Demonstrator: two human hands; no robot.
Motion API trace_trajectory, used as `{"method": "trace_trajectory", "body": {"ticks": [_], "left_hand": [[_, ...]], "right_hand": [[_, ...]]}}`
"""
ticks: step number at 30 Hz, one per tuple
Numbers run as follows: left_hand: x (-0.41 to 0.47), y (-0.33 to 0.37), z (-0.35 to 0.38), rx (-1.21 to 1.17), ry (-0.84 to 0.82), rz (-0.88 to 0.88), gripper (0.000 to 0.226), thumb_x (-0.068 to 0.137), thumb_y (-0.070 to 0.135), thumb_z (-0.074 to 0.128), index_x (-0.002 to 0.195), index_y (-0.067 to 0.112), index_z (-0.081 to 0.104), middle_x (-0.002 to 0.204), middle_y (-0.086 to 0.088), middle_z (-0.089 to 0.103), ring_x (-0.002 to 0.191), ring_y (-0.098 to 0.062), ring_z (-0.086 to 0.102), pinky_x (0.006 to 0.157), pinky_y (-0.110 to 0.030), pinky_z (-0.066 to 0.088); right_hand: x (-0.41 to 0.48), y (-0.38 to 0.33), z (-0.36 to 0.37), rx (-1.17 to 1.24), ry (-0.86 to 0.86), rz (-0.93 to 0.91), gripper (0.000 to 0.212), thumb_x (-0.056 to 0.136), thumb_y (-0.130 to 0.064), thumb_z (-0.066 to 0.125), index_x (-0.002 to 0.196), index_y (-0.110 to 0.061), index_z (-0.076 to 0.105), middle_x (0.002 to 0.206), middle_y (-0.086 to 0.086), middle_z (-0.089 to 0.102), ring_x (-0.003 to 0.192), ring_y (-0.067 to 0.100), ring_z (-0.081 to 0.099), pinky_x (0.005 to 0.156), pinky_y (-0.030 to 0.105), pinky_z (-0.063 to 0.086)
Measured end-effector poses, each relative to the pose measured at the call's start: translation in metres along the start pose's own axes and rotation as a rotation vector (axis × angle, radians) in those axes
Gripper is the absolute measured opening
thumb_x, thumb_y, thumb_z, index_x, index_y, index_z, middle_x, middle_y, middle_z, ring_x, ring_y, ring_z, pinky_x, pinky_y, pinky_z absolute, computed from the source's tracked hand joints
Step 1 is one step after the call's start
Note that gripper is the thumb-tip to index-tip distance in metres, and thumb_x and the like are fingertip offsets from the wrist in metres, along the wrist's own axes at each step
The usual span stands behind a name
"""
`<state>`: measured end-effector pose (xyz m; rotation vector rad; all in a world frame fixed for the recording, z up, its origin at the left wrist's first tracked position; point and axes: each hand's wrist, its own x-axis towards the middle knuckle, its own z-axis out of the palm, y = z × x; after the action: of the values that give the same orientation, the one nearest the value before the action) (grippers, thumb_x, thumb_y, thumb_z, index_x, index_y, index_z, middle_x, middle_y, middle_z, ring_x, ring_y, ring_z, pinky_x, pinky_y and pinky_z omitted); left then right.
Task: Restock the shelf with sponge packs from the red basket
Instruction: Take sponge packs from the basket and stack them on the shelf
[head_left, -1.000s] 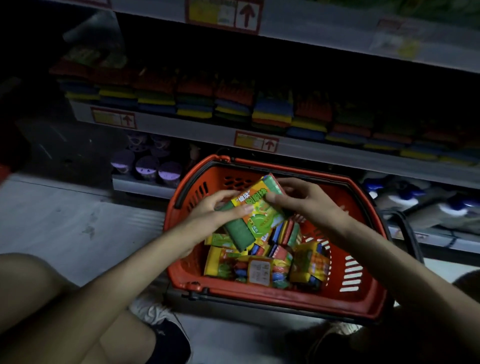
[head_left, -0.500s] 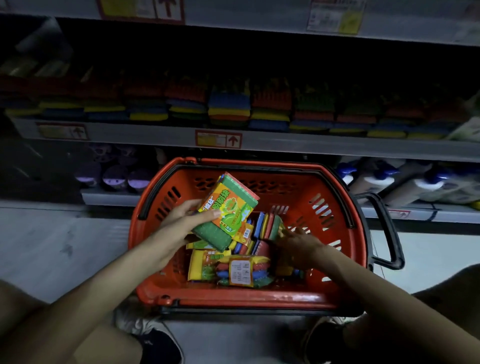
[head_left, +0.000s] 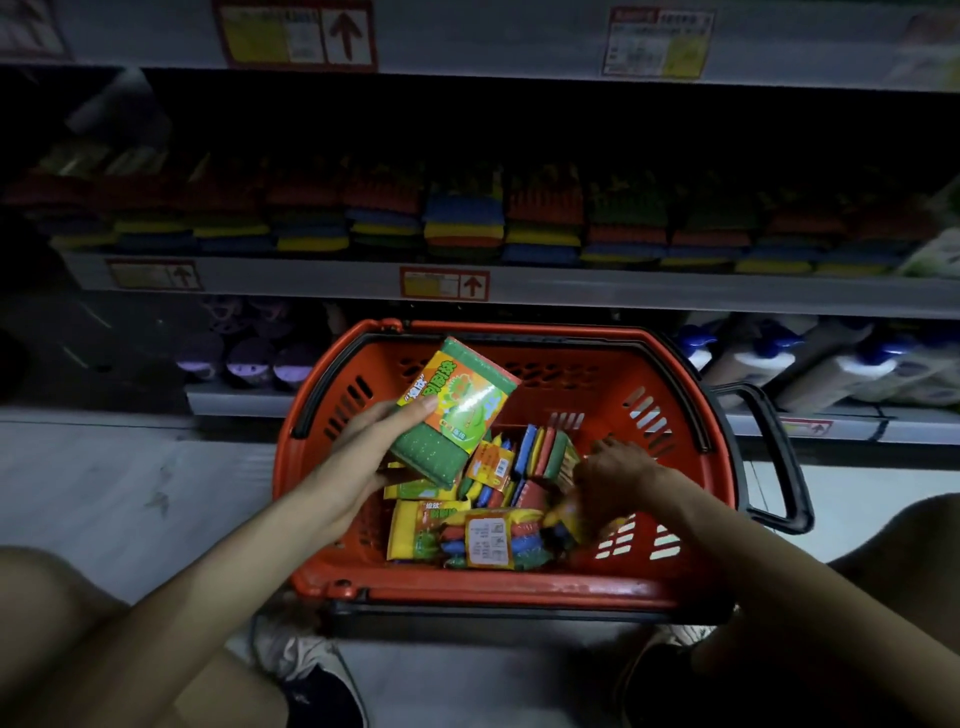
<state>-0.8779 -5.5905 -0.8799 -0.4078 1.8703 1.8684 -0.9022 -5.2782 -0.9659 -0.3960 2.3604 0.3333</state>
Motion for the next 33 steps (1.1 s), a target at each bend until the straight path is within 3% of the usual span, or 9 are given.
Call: {"method": "trace_trajectory", "body": {"ticks": [4, 9, 14, 18, 22, 25, 27, 30, 33], "left_hand": [[-0.003, 0.0, -0.001, -0.026, 0.028, 0.011, 0.054, 0.069, 0.061, 0.079, 0.11, 0.027, 0.076, 0.115, -0.004, 0.076, 0.114, -0.025, 0.069, 0.103, -0.045, 0.051], [-0.006, -0.001, -0.004, -0.04, 0.045, 0.019, 0.056, 0.07, 0.058, 0.082, 0.113, 0.022, 0.075, 0.114, -0.006, 0.077, 0.109, -0.025, 0.071, 0.094, -0.04, 0.055], [-0.008, -0.003, -0.012, -0.067, 0.084, 0.02, 0.054, 0.07, 0.057, 0.08, 0.111, 0.023, 0.076, 0.111, -0.007, 0.078, 0.109, -0.028, 0.072, 0.1, -0.046, 0.055], [-0.013, -0.002, -0.012, -0.061, 0.101, 0.03, 0.054, 0.072, 0.055, 0.082, 0.112, 0.02, 0.074, 0.109, -0.006, 0.078, 0.104, -0.024, 0.073, 0.084, -0.035, 0.054], [-0.015, -0.005, -0.016, -0.041, 0.113, 0.023, 0.063, 0.066, 0.062, 0.083, 0.111, 0.021, 0.075, 0.104, -0.002, 0.079, 0.104, -0.024, 0.073, 0.092, -0.038, 0.055], [-0.017, -0.004, -0.017, -0.039, 0.123, 0.025, 0.061, 0.067, 0.063, 0.082, 0.111, 0.022, 0.075, 0.104, -0.002, 0.079, 0.103, -0.023, 0.073, 0.095, -0.042, 0.054], [-0.021, 0.001, -0.015, -0.064, 0.139, 0.036, 0.055, 0.073, 0.058, 0.08, 0.113, 0.02, 0.073, 0.109, -0.004, 0.077, 0.102, -0.021, 0.071, 0.086, -0.036, 0.052], [-0.022, 0.007, -0.014, -0.084, 0.166, 0.035, 0.063, 0.067, 0.062, 0.082, 0.116, 0.023, 0.071, 0.114, -0.001, 0.075, 0.11, -0.018, 0.067, 0.094, -0.04, 0.046], [-0.023, 0.012, -0.014, -0.107, 0.191, 0.045, 0.056, 0.078, 0.053, 0.08, 0.121, 0.019, 0.069, 0.116, -0.002, 0.074, 0.108, -0.017, 0.068, 0.083, -0.034, 0.048]], "right_hand": [[0.003, 0.003, -0.007, 0.222, 0.044, 0.127, 0.079, 0.063, -0.089, 0.064, 0.094, -0.017, 0.073, 0.115, 0.01, 0.072, 0.118, 0.029, 0.06, 0.106, 0.035, 0.041], [-0.021, -0.017, -0.01, 0.378, 0.067, 0.038, 0.064, 0.088, -0.075, 0.055, 0.136, -0.033, 0.061, 0.128, 0.006, 0.069, 0.117, 0.027, 0.065, 0.085, 0.024, 0.043], [-0.022, -0.035, 0.003, 0.13, 0.048, -0.017, 0.063, 0.101, -0.068, 0.029, 0.137, -0.022, 0.053, 0.125, 0.015, 0.069, 0.112, 0.033, 0.067, 0.092, 0.039, 0.053], [-0.029, -0.042, -0.001, 0.125, 0.012, -0.041, 0.088, 0.084, -0.084, 0.041, 0.143, -0.019, 0.048, 0.136, 0.017, 0.063, 0.123, 0.032, 0.063, 0.102, 0.039, 0.052], [-0.031, -0.034, -0.001, 0.08, 0.017, -0.066, 0.092, 0.076, -0.073, 0.071, 0.149, -0.026, 0.038, 0.136, 0.007, 0.063, 0.118, 0.028, 0.065, 0.096, 0.039, 0.055], [-0.054, -0.027, -0.025, 0.078, 0.267, -0.085, 0.086, 0.074, -0.052, 0.079, 0.141, -0.016, 0.04, 0.13, 0.004, 0.06, 0.119, 0.028, 0.058, 0.096, 0.039, 0.051], [-0.072, -0.024, -0.041, 0.01, 0.545, -0.158, 0.076, 0.073, -0.046, 0.072, 0.137, -0.015, 0.044, 0.125, 0.002, 0.058, 0.117, 0.027, 0.054, 0.1, 0.04, 0.045], [-0.088, -0.02, -0.054, 0.001, 0.87, -0.249, 0.074, 0.068, -0.054, 0.055, 0.132, -0.016, 0.053, 0.121, 0.001, 0.06, 0.119, 0.029, 0.052, 0.11, 0.047, 0.04], [-0.091, -0.017, -0.055, 0.063, 0.952, -0.17, 0.083, 0.068, -0.062, 0.055, 0.134, -0.012, 0.054, 0.126, 0.005, 0.06, 0.122, 0.032, 0.053, 0.113, 0.05, 0.037]]}}
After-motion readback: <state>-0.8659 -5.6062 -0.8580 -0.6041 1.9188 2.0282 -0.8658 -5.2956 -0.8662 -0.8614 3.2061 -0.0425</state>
